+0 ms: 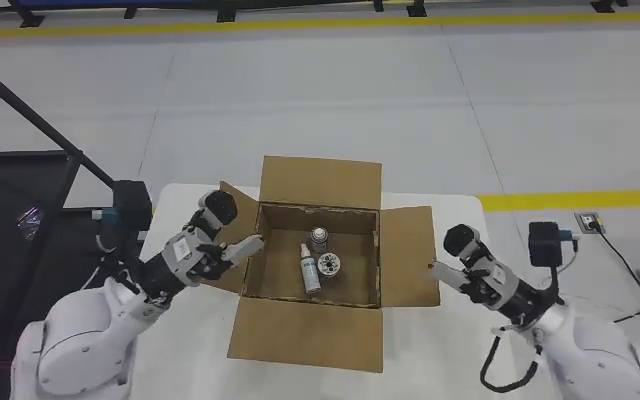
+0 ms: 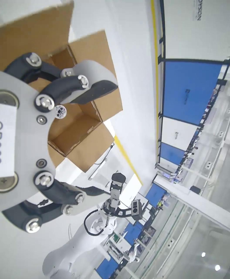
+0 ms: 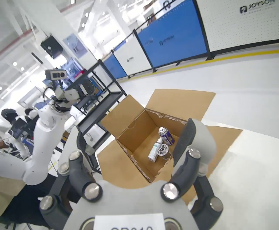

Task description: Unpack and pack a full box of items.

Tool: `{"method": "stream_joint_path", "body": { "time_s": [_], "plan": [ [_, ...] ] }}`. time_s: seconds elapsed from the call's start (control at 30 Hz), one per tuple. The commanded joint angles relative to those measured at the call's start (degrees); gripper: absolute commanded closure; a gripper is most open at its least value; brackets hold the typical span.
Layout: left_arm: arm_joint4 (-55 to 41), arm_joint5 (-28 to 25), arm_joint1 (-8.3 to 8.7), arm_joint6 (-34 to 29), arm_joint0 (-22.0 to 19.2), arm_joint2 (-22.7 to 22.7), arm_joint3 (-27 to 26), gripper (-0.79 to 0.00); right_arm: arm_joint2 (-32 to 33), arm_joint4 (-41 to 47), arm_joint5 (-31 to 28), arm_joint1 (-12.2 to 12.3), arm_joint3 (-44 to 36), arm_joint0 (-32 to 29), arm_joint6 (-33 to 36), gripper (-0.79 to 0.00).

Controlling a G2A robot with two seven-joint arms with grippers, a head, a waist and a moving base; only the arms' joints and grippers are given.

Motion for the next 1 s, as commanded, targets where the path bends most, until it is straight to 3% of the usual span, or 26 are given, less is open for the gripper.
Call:
{"method": "stream_joint_path", "body": {
  "time_s": [0.0, 0.07, 0.2, 0.33, 0.8, 0.97],
  "plan": [
    [-1.89, -1.43, 0.35, 0.16, 3.20, -5.87, 0.10, -0.785, -5.85, -4.95, 3.00, -0.14, 1.49, 5.31, 1.97, -0.785],
    [-4.00, -2.98, 0.64, 0.61, 6.17, -10.74, 1.21, -0.785, -11.87, -12.70, 6.83, -0.42, 3.58, 10.38, 3.94, -0.785],
    [-8.21, -6.03, 1.07, 1.58, 11.25, -18.41, 5.59, -0.785, -23.73, -19.07, 11.28, -1.56, 9.43, 19.25, 8.21, -0.785],
    [-11.32, -8.94, 1.42, 1.85, 14.81, -22.25, 10.35, -0.785, -30.20, -15.89, 14.71, -2.74, 14.62, 24.38, 12.12, -0.785],
    [-11.30, -9.23, 1.44, 1.89, 15.06, -22.42, 10.69, -0.785, -30.20, -15.89, 14.71, -2.74, 14.62, 24.38, 12.12, -0.785],
    [-7.91, -4.68, 1.54, 3.00, 14.13, -17.59, 10.74, -0.785, -39.83, -25.20, 20.34, -4.60, 20.66, 30.41, 11.55, -0.785]
  ]
}}
